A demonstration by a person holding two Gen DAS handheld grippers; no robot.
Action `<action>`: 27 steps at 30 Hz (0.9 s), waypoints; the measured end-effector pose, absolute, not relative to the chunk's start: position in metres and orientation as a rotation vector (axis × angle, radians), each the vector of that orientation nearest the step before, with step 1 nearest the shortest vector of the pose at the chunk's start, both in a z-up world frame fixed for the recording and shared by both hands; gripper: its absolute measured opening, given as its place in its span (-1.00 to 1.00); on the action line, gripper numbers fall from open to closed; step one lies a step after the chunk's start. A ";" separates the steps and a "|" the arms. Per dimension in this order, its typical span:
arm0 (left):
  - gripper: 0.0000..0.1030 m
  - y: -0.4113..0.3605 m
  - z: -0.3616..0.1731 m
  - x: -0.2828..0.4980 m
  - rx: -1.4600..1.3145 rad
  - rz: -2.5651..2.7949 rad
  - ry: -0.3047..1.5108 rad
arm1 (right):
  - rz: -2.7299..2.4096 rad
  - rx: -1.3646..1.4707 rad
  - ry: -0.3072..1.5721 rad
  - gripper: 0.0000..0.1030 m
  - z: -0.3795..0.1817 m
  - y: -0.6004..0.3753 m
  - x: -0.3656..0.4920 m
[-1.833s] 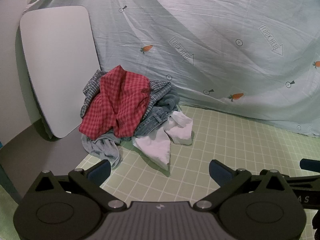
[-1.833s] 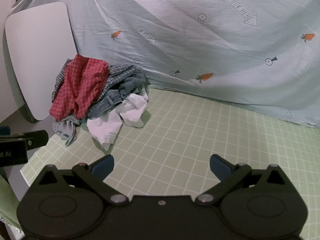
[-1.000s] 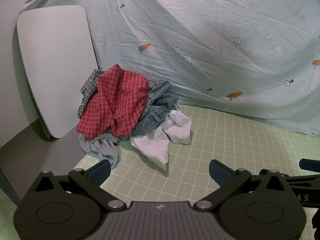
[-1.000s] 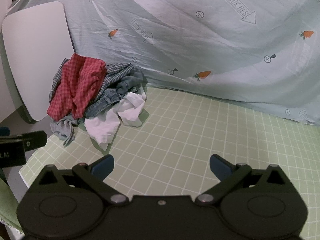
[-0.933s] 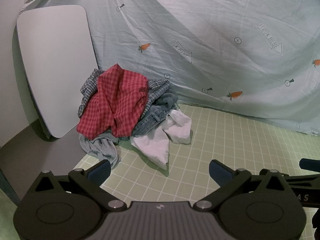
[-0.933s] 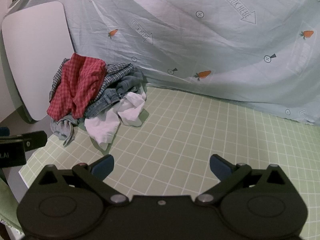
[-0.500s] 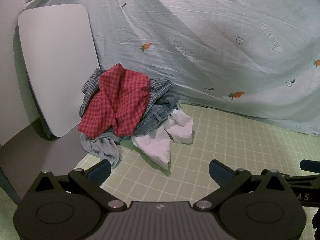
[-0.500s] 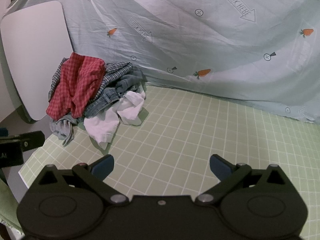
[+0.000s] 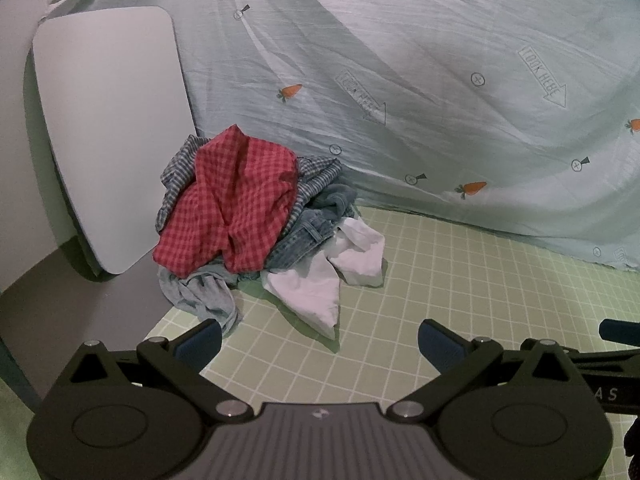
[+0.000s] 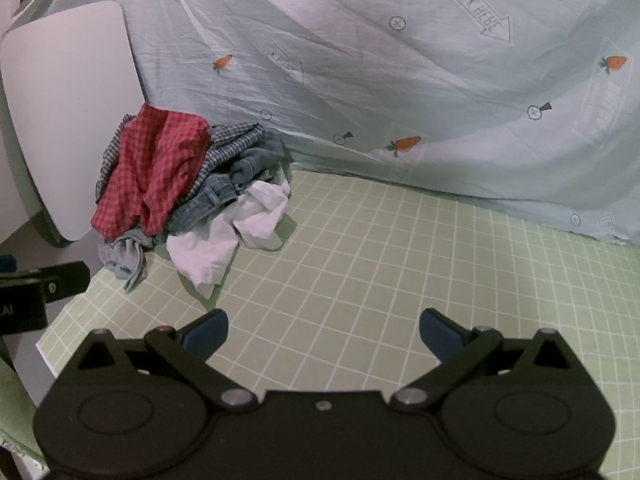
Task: Fold clothes
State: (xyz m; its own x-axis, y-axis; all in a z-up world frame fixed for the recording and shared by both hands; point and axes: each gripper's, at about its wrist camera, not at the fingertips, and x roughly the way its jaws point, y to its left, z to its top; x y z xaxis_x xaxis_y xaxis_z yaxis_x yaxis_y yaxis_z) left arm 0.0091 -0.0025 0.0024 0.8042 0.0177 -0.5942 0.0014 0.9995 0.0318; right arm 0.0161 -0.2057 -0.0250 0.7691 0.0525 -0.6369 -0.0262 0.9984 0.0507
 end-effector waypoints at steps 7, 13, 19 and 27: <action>1.00 -0.004 0.000 0.015 0.029 0.004 0.647 | 0.036 0.037 0.703 1.00 -0.029 -0.206 0.021; 1.00 -0.007 -0.005 0.031 0.030 -0.014 0.661 | 0.014 0.040 0.717 1.00 -0.032 -0.209 0.033; 1.00 -0.006 -0.010 0.052 0.024 -0.027 0.679 | -0.004 0.036 0.739 1.00 -0.038 -0.207 0.052; 1.00 0.007 -0.016 0.100 0.002 -0.002 0.714 | -0.003 -0.013 0.758 1.00 -0.048 -0.196 0.098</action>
